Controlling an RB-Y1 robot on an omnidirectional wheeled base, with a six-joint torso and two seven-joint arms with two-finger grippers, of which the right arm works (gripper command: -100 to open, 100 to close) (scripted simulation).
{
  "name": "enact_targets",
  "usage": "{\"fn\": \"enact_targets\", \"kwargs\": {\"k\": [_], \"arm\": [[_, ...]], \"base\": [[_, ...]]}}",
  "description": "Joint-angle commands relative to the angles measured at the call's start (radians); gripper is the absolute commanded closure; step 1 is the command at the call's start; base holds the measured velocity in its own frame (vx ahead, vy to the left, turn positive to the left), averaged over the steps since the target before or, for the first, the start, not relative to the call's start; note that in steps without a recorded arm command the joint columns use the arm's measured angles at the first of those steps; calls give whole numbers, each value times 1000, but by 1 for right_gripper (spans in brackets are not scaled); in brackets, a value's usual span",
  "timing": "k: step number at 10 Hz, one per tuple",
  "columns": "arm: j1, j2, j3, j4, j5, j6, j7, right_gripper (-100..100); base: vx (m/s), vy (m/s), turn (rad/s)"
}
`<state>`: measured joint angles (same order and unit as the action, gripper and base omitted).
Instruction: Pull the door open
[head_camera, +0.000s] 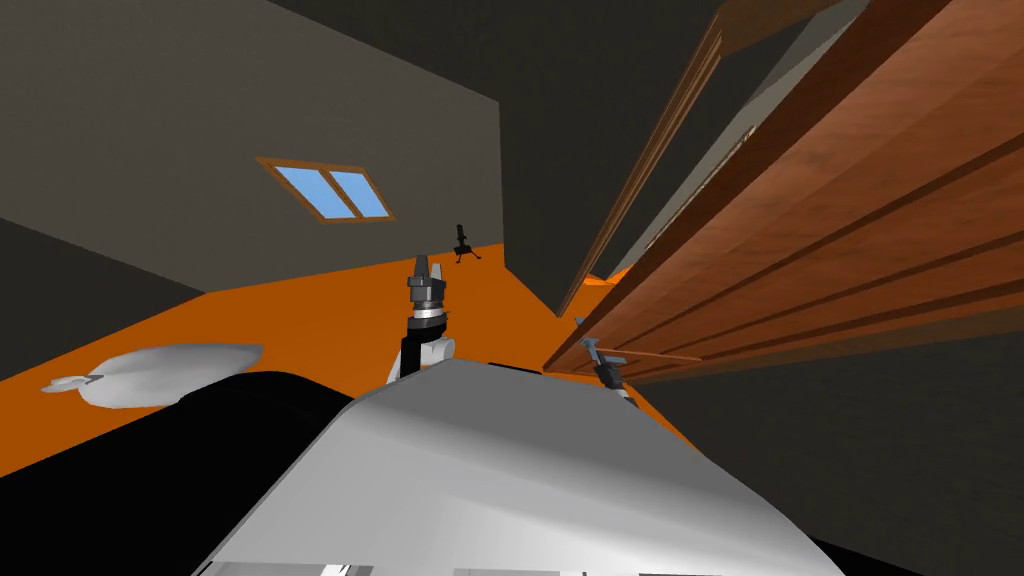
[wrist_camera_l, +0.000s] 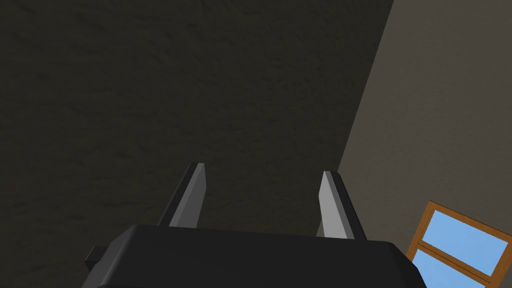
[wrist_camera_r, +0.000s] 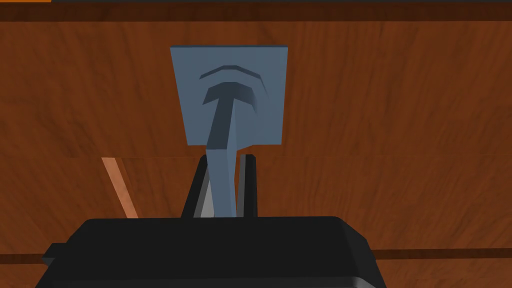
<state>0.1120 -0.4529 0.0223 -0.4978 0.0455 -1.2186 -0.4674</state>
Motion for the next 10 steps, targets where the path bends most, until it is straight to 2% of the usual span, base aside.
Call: {"fn": "enact_targets", "kwargs": {"k": [1,6,8,9,10], "arm": [[-25,8,1,11,11,11,1,100],[-91,20,-4,30,35,51,2,100],[-100,22,-4,33,38,57,2,100],[-117,25,-5,37,44,66,2,100],[-117,25,-5,37,44,66,2,100]], "base": [[-206,-87,95],[-192,-63,89],[-143,-66,40],[-115,-52,53],[-108,-55,48]]}}
